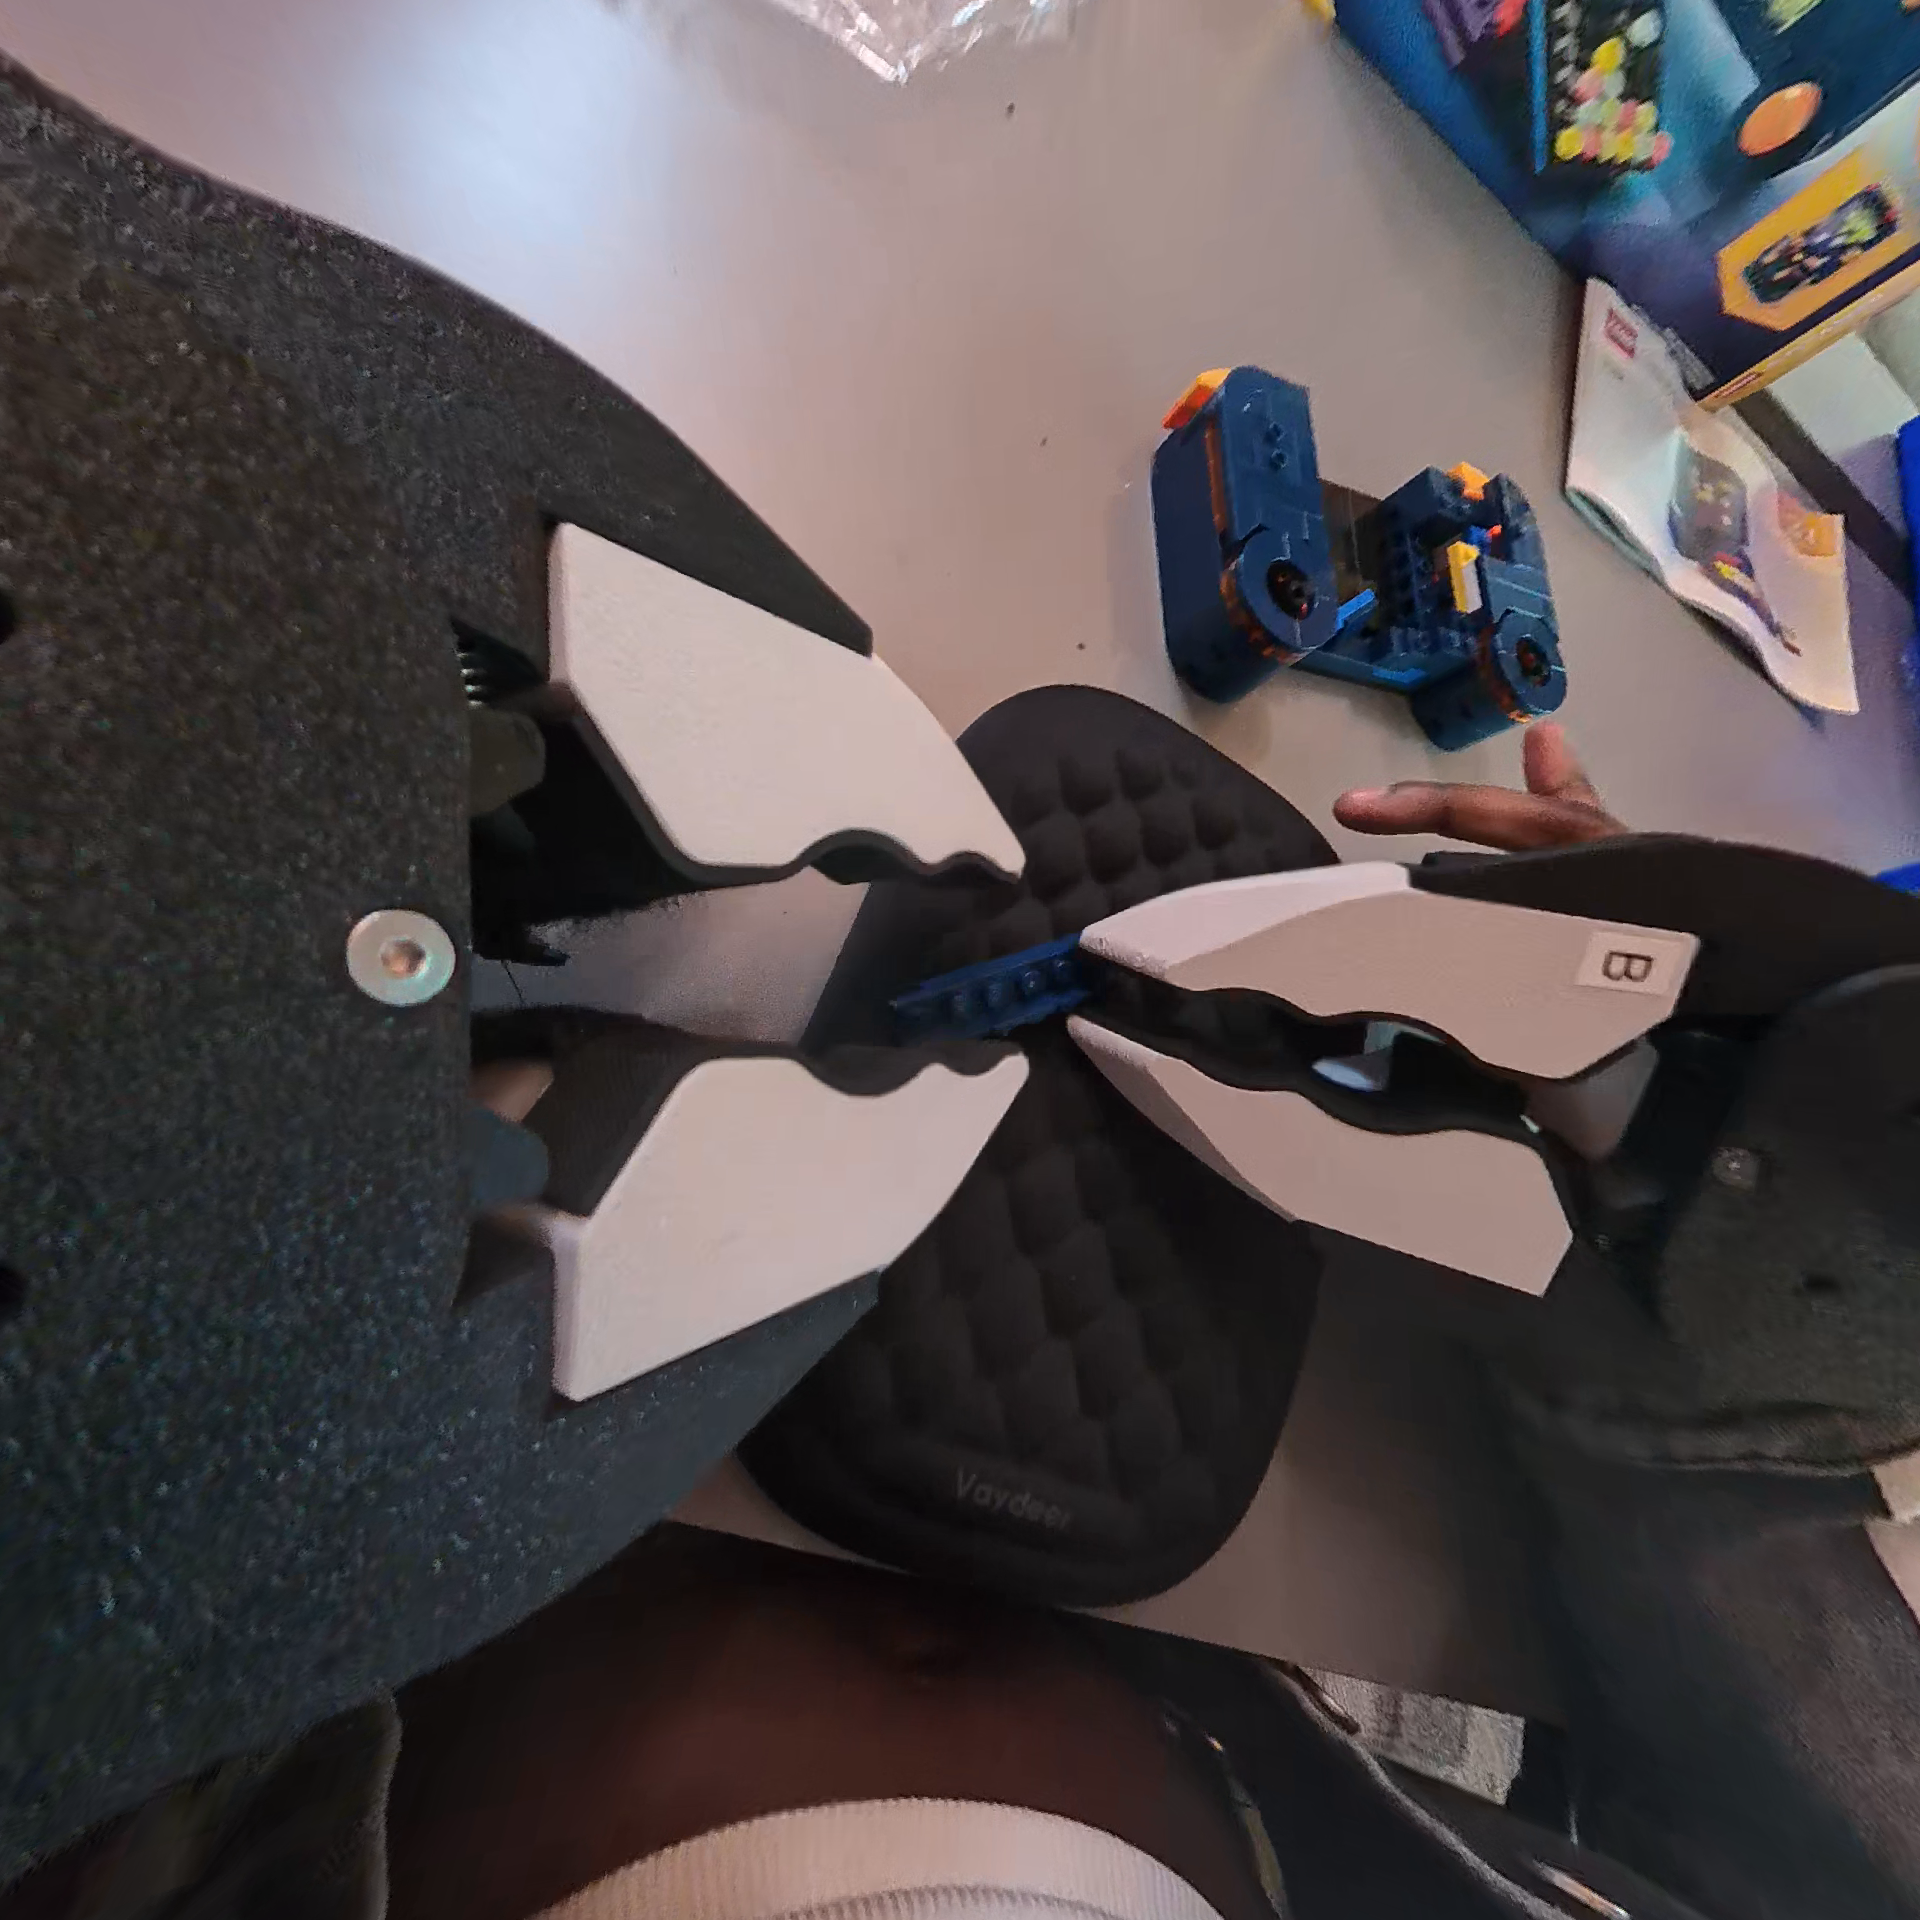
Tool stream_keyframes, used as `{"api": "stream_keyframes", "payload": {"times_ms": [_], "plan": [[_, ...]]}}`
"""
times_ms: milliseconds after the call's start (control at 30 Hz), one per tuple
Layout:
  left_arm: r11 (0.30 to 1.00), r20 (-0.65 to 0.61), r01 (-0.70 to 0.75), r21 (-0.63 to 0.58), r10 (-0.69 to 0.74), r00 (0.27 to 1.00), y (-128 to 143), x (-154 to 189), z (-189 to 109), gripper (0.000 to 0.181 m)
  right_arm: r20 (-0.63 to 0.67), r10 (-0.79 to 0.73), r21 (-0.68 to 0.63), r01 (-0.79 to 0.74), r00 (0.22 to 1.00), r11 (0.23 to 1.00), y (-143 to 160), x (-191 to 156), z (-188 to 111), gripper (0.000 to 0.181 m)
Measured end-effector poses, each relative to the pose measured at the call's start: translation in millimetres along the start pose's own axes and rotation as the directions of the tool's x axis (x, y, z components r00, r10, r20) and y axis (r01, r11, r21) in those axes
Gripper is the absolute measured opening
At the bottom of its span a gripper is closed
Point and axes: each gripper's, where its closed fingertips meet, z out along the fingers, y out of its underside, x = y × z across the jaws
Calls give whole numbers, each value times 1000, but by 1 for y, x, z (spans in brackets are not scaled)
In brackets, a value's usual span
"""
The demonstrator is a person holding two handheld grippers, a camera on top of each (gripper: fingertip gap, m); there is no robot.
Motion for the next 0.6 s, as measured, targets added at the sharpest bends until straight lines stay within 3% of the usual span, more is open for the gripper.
{"api": "stream_keyframes", "payload": {"times_ms": [100, 200, 367, 467, 600], "plan": [[999, -14, -49, -10, 49, 999, -1, 3, 1, 13, 22, 46, 0, -46, 999, 999, 0, 2, 1, 10], [1000, -83, 9, -18, -10, 997, 1, 9, 4, 2, 26, -3, -21, 3, 1000, 1000, 0, 2, 1, 9], [998, -90, 55, -14, -56, 994, 1, 6, 6, 1, 25, -92, -63, 94, 995, 994, 1, 2, 3, 8], [999, -26, 47, -12, -47, 999, 3, -2, 5, 13, -9, -194, -105, 192, 981, 976, 2, 2, 5, 7], [999, -18, 5, -54, -6, 1000, 5, 1, 7, 4, 33, -61, -126, 64, 998, 990, 4, 1, 5, 5]]}}
